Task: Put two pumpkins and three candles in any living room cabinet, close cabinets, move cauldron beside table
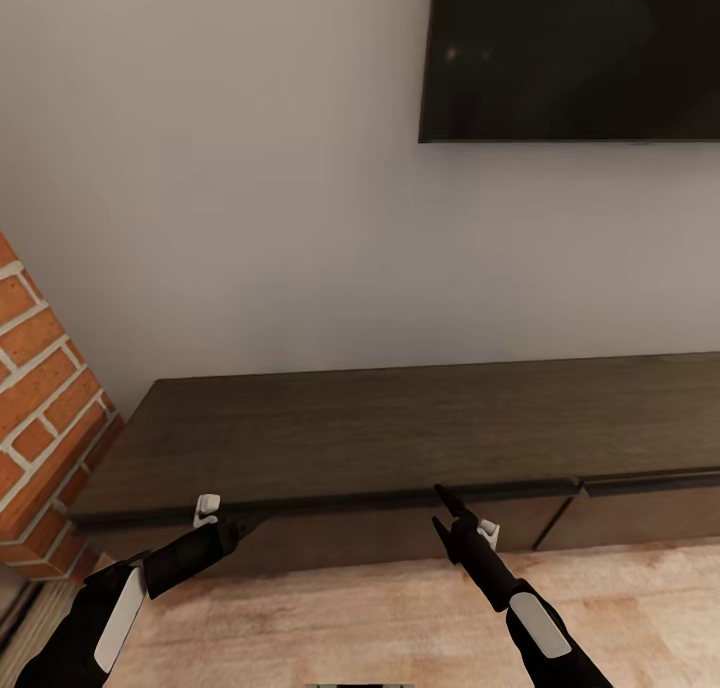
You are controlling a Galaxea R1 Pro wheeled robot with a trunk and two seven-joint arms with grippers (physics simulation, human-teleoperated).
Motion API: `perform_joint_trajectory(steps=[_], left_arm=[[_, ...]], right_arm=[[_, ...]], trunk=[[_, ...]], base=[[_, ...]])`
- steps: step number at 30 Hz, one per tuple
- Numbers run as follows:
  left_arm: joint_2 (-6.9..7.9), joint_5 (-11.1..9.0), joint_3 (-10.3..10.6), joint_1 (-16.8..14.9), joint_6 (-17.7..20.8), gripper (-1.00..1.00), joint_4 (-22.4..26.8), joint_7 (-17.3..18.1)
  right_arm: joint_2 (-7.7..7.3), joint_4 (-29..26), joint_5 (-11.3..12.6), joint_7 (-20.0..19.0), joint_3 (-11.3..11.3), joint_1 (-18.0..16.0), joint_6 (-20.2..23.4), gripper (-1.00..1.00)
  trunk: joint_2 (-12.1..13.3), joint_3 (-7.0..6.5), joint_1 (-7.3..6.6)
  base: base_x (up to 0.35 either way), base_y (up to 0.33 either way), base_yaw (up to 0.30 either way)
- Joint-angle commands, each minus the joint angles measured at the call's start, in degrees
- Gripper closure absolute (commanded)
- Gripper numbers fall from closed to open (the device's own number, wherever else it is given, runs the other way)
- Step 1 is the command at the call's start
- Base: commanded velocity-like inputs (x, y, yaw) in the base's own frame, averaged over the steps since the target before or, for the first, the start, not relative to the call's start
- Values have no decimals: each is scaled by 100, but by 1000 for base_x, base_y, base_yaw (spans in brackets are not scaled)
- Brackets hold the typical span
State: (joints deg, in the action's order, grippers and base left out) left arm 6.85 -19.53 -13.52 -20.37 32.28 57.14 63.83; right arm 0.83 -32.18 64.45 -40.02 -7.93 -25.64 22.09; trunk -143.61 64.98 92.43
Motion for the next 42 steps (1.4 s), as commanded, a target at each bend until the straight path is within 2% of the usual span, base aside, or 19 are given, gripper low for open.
perform_joint_trajectory(steps=[1, 10, 11, 42], left_arm=[[1, -25, -1, -2, 50, -100, -1, 9], [1, -25, -1, -2, 50, -100, -1, 7], [1, -25, -1, -2, 50, -100, -1, 7], [1, -25, -1, -2, 49, -100, -1, 7]], right_arm=[[5, 1, 32, -6, -24, -3, 50, -100], [5, 1, 32, -6, -24, -3, 50, -100], [5, 1, 32, -6, -24, -3, 50, 100], [5, 1, 32, -6, -24, -3, 50, 100]], trunk=[[-2, 5, -1], [-2, 5, -1], [-2, 5, -1], [-2, 5, -1]], base=[[88, 17, 0], [69, 16, 0], [9, 2, 0], [-24, 0, 0]])
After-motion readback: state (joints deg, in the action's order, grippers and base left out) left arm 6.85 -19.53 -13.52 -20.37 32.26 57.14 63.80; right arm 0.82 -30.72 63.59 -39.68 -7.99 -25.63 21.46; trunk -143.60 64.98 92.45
